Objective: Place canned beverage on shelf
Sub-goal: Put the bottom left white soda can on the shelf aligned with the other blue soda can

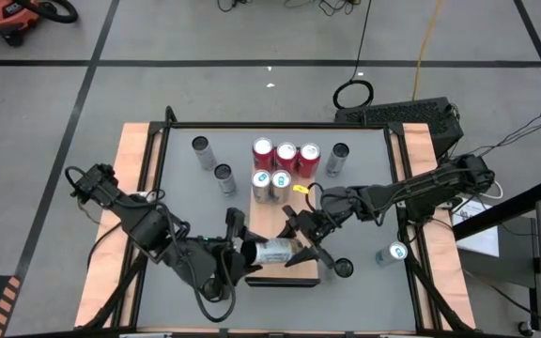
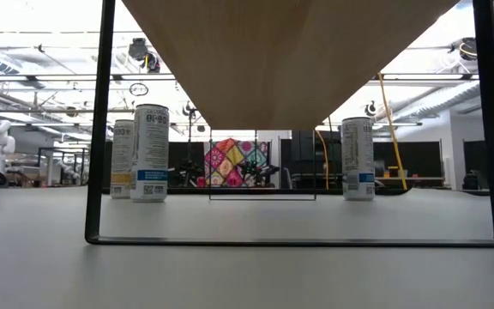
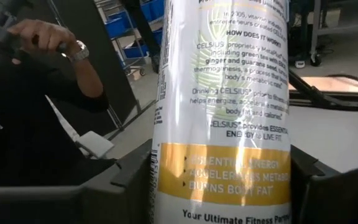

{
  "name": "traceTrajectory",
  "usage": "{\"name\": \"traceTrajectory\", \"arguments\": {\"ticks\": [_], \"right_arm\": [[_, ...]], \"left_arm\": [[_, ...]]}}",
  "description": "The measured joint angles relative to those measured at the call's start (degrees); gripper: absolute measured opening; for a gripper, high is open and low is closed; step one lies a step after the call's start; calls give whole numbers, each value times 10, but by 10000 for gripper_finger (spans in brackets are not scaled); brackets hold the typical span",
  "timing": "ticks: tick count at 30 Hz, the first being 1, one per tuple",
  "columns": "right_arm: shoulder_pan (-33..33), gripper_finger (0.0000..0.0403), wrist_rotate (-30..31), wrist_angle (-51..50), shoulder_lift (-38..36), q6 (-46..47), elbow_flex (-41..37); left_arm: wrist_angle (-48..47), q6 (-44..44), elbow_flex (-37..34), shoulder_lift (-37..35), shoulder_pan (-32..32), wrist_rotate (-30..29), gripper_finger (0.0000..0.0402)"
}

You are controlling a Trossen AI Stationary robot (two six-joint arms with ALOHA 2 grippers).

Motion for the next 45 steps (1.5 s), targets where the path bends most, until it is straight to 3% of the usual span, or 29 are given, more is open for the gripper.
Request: {"name": "traceTrajectory", "arguments": {"ticks": [5,9,14,23,27,37,45], "right_arm": [[1,206,-3,4,0,-4,1],[1,206,-3,2,0,-4,1],[1,206,-2,1,0,-2,1],[1,209,-1,1,0,-3,1],[1,225,5,1,0,-2,1],[4,278,68,-42,-16,-9,1],[30,285,208,-165,-88,-57,1]], "left_arm": [[-16,-4,0,0,-10,-18,352],[-13,-5,0,0,-12,-17,357],[-14,-15,0,0,-8,-17,332],[-15,-15,0,0,-5,-17,253],[-16,-15,0,0,-5,-17,247],[-18,-25,-1,-1,-4,-18,250],[-59,-62,32,-5,12,-19,250]]}}
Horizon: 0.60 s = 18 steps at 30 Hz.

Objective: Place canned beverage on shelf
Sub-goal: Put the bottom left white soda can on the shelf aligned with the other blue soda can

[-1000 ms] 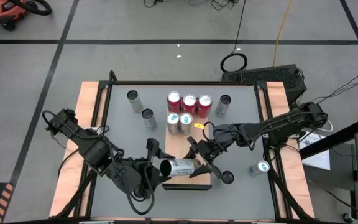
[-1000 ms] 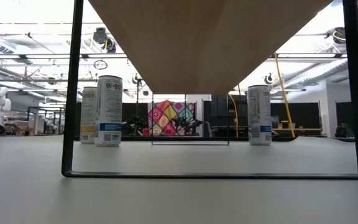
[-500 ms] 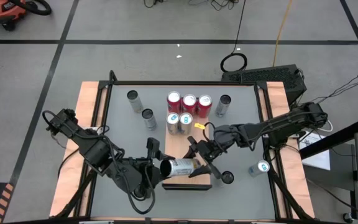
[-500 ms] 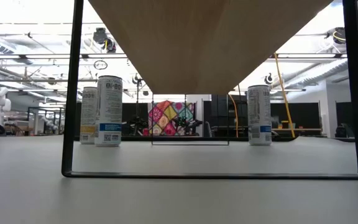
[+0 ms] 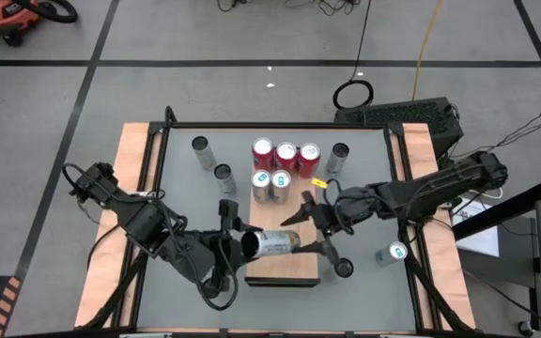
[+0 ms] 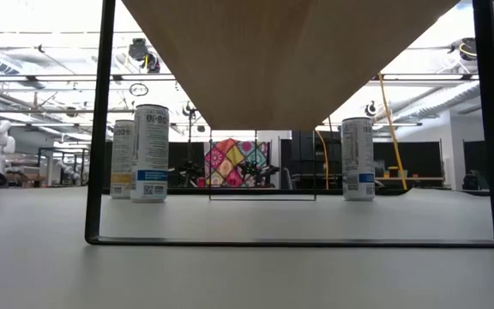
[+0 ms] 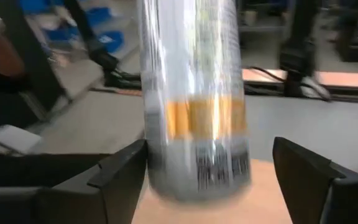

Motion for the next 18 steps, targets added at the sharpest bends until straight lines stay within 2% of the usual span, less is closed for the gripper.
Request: {"name": "traceTrajectory", "arguments": {"ticks": [4,6,12,18], "right_arm": [[25,285,80,-78,-29,-10,0],[38,285,105,-121,-33,-10,0],[71,285,113,-175,-28,8,0],[102,285,174,-180,-28,1,-1]], "left_arm": [[-14,-22,23,-1,13,8,250],[-19,-27,38,-1,23,40,250],[-71,-46,110,-1,56,112,251],[-149,-59,181,-1,96,145,251]]}}
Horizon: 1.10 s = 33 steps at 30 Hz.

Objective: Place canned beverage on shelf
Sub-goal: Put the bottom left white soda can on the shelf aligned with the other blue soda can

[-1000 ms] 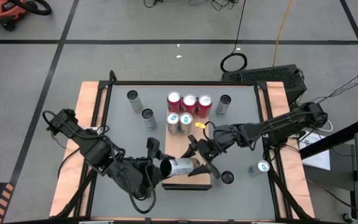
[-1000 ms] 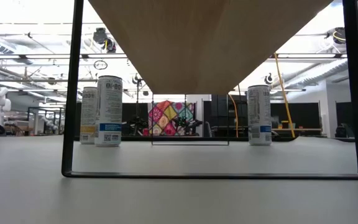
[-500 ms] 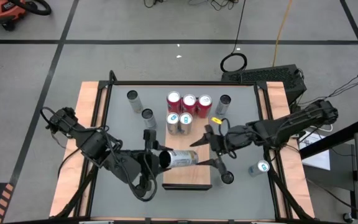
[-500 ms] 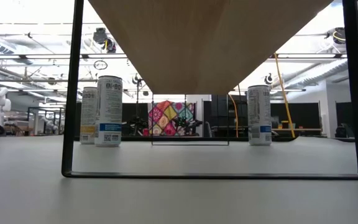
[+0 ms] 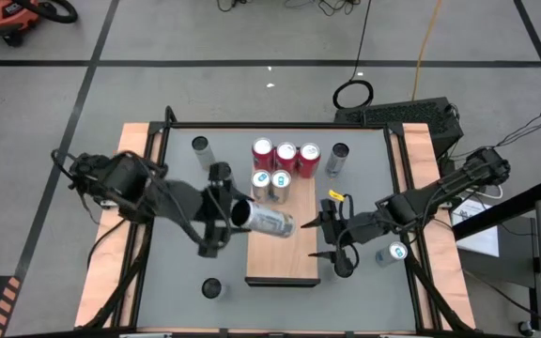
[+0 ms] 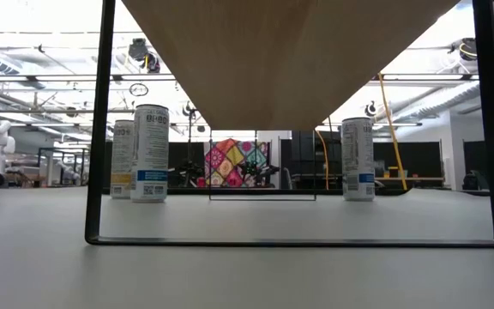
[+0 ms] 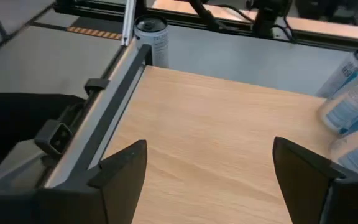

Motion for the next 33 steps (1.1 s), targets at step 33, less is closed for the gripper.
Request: {"name": "traceTrajectory", "arguments": {"ticks": [33], "right_arm": [[25,285,21,34,31,-12,0]], "left_arm": [[-160,2,20,50,119,121,251]]}}
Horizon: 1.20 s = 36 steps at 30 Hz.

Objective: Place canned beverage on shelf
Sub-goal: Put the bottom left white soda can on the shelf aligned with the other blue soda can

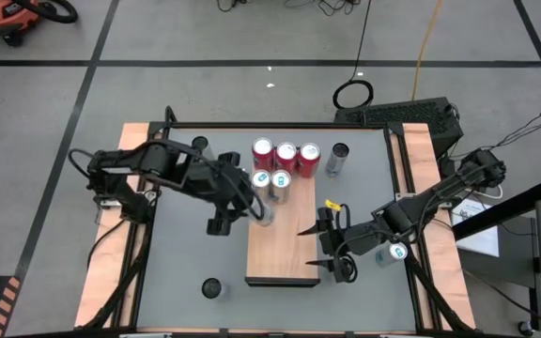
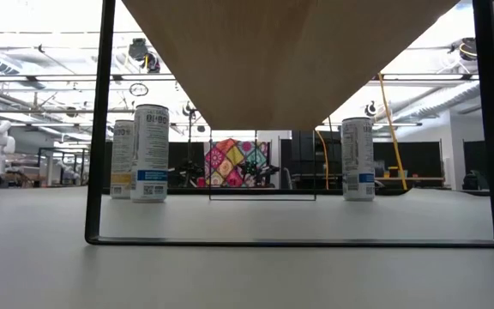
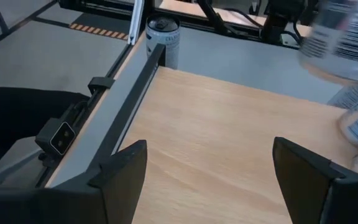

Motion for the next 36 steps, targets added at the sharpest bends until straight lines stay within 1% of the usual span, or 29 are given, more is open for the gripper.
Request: {"name": "traceTrajectory", "arguments": {"ticks": [13,17,29,36], "right_arm": [[0,285,-1,-5,0,1,0],[1,285,-1,-5,0,4,0],[19,285,-1,-4,0,5,0],[19,285,-1,-2,0,5,0]], "left_arm": [[-27,2,0,43,0,-21,251],[-31,3,0,57,-1,-19,251],[-33,2,0,59,3,-19,251],[-46,2,-5,78,4,-12,251]]}}
